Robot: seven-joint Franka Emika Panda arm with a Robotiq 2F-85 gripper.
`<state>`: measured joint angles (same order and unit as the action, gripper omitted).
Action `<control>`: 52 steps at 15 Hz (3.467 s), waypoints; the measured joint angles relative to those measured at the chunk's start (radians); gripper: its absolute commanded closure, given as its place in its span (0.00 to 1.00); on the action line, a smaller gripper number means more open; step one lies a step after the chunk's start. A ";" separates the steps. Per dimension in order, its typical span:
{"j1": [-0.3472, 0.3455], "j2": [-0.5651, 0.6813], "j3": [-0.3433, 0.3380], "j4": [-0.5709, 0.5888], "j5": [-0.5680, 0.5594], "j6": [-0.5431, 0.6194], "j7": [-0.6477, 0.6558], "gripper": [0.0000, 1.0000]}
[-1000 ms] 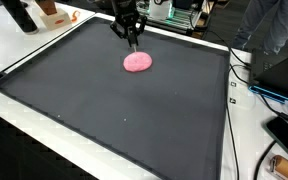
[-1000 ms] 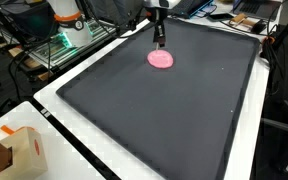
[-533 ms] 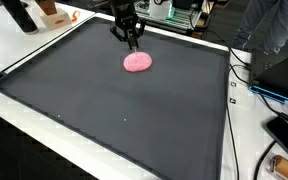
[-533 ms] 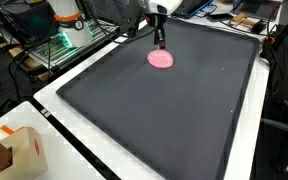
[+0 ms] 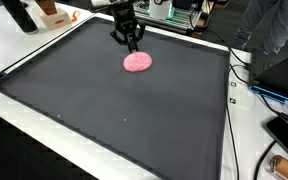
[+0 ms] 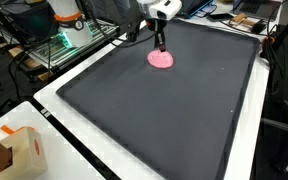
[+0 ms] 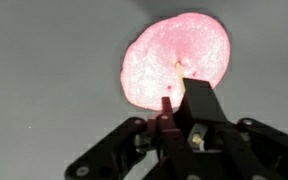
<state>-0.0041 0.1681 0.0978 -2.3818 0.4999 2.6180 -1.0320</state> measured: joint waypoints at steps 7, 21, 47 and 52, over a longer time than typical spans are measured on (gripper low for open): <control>-0.019 0.024 0.019 0.006 0.001 0.011 -0.008 0.94; -0.025 0.031 0.028 0.016 0.000 0.010 -0.008 0.94; 0.026 -0.222 0.014 0.045 -0.203 -0.244 0.283 0.94; 0.046 -0.245 0.013 0.064 -0.249 -0.307 0.367 0.94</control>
<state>0.0423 -0.0769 0.1105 -2.3181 0.2507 2.3105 -0.6646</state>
